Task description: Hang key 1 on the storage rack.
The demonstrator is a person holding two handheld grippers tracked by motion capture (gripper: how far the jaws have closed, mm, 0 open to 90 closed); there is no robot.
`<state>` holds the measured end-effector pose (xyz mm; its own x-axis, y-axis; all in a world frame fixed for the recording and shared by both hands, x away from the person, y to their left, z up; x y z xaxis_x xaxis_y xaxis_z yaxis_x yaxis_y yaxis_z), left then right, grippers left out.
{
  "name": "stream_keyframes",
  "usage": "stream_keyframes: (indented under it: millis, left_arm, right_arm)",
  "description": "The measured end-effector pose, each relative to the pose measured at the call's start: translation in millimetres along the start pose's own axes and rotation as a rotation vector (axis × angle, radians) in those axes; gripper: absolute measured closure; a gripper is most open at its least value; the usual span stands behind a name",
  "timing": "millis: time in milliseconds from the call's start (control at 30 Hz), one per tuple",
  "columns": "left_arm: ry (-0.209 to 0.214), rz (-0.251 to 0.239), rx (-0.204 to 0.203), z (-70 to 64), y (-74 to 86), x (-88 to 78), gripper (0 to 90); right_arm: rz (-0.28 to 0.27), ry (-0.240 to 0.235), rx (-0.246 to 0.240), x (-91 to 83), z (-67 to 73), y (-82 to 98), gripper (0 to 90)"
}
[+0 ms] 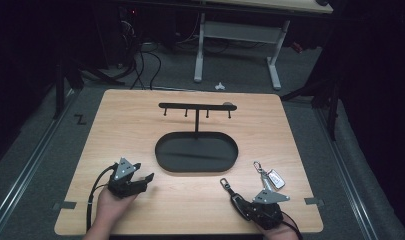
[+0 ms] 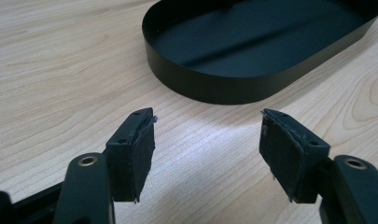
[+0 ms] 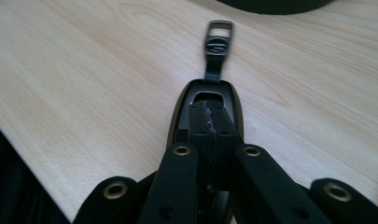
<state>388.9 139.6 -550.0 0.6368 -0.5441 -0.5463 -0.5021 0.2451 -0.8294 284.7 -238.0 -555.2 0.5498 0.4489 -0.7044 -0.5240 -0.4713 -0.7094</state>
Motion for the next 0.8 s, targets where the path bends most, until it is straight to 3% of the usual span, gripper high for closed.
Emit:
stream_keyframes:
  millis: [133,333,567,633,767,800]
  left_arm:
    - [-0.002,-0.003,-0.005,0.4,-0.4,-1.9,36.3]
    - [-0.009,-0.001,0.006,-0.7,0.6,-1.7,36.5]
    - [0.003,-0.011,0.004,-1.3,0.3,-4.4,38.3]
    - [0.009,-0.018,0.006,-1.6,-0.2,-4.0,38.6]
    - [0.021,-0.02,0.007,-2.5,-1.2,0.1,41.2]
    - [0.026,-0.022,0.024,-4.3,-2.0,0.8,42.4]
  right_arm:
    - [0.001,0.038,0.002,-3.0,-11.4,1.4,90.0]
    - [-0.054,0.041,0.008,-10.7,-16.5,-3.6,88.8]
    - [-0.067,0.103,0.003,-7.8,-27.8,-8.7,79.6]
    - [-0.09,0.136,-0.004,-6.3,-33.3,-12.6,71.9]
    - [-0.083,0.151,0.017,-2.3,-38.1,-14.3,65.7]
    - [-0.07,0.153,0.039,0.9,-40.9,-15.2,62.3]
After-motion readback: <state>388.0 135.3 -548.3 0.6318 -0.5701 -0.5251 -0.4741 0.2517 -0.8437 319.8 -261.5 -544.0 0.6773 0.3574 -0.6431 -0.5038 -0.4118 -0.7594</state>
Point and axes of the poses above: each handheld gripper's, and its own axes: x roughly forward along the jaws, y roughly out of its underside, z roughly to its left, the point moved 6 cm from there along x, roughly forward along the jaws, and after that the axes turned 6 degrees about -x, right-handed, at the moved point
